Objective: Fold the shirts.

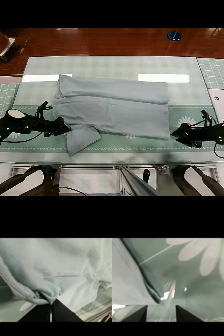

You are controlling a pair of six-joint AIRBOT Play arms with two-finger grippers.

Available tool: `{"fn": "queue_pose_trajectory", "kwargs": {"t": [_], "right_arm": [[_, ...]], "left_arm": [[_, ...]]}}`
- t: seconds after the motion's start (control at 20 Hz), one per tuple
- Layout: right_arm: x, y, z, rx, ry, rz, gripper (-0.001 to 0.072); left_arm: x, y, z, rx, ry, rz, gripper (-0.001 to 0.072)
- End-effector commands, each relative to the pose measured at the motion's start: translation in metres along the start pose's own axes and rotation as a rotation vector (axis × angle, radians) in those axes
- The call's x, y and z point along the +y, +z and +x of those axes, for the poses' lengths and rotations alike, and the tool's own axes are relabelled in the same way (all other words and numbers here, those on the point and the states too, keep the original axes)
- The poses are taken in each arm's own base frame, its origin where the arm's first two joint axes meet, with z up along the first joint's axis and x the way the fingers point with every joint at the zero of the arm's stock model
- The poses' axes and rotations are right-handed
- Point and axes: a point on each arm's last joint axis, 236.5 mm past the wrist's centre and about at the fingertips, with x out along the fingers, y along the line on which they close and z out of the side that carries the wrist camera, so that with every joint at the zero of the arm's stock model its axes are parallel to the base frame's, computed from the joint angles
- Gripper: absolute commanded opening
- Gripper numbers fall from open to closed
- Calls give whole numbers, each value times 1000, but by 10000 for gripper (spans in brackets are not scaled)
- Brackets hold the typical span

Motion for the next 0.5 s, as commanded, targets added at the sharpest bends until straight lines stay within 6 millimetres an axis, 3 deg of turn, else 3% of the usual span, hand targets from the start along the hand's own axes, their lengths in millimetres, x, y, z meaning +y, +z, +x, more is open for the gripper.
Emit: {"fn": "queue_pose_trajectory", "kwargs": {"t": [0.0, 0.1, 0.25, 0.3, 0.35, 0.4, 0.45], "right_arm": [[22, -8, 19, 66, 50, -41, 415], [36, 0, 30, 41, 70, -53, 415], [41, 16, 42, -3, 68, -17, 392], [42, 18, 43, -1, 69, -15, 295], [45, 20, 40, -3, 73, -51, 120], [53, 23, 34, -8, 89, -108, 23], [60, 27, 25, -18, 96, -151, 24]], "left_arm": [[3, 2, 0, -6, 11, 4, 23], [3, 2, 0, -8, 11, 4, 24], [3, 2, 0, -8, 11, 4, 23], [2, 2, 0, -6, 11, 4, 23], [1, 3, -2, -5, 8, 10, 23], [-2, 7, -7, -13, 2, 22, 23], [-6, 15, -15, -31, -6, 32, 23]]}}
